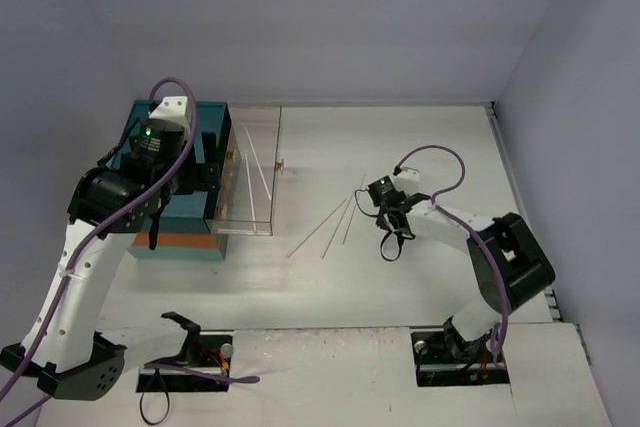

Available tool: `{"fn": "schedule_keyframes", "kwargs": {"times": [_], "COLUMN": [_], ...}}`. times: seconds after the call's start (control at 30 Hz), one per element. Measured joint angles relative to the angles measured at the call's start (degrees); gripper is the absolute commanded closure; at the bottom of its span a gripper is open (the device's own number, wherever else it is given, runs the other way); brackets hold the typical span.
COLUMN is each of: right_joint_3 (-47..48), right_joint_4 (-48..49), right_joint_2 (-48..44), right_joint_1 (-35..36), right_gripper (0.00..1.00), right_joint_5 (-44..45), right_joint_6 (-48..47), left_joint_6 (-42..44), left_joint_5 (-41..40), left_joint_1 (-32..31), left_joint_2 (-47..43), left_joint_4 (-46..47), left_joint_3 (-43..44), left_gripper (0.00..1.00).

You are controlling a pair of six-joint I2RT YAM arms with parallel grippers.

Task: Sort the eating utensils into containers

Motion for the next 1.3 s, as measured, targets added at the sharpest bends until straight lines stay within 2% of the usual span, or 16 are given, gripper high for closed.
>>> {"fn": "schedule_keyframes", "kwargs": {"times": [0.17,0.33,0.6,0.77,0.9,1.03,1.13,1.3], "right_joint_3": [3.0,16.3,39.1,44.9,47.8,48.7,48.7,47.8], "right_joint_4": [-4.1,-4.3,-2.6,-0.1,0.0,-0.2,-0.4,-0.1], "right_joint_2": [-8.6,-13.4,-6.3,1.4,7.8,12.0,12.3,9.4], "right_joint_1": [0.0,2.7,17.3,23.2,24.7,25.7,26.2,26.5], "right_gripper": [1.00,1.00,1.00,1.00,0.75,0.59,0.52,0.49], "right_joint_5": [-0.6,-3.6,-7.8,-9.2,-9.7,-9.2,-8.1,-3.4], "right_joint_6": [-3.8,-5.9,-5.0,-3.3,-2.1,-1.8,-3.1,-6.9], "left_joint_6": [0.0,0.0,0.0,0.0,0.0,0.0,0.0,0.0], "left_joint_5": [0.0,0.1,0.0,0.0,0.0,-0.2,-0.4,-0.5], "left_joint_1": [0.0,0.0,0.0,0.1,0.1,0.2,0.3,0.3], "left_joint_2": [0.7,1.5,2.0,1.9,1.6,1.0,0.6,0.5], "left_joint_4": [0.0,0.0,0.0,0.0,0.0,0.0,0.0,0.0], "left_joint_3": [0.0,0.1,1.2,1.3,1.3,1.3,1.3,1.3], "left_gripper": [0.14,0.14,0.14,0.14,0.14,0.14,0.14,0.14]}}
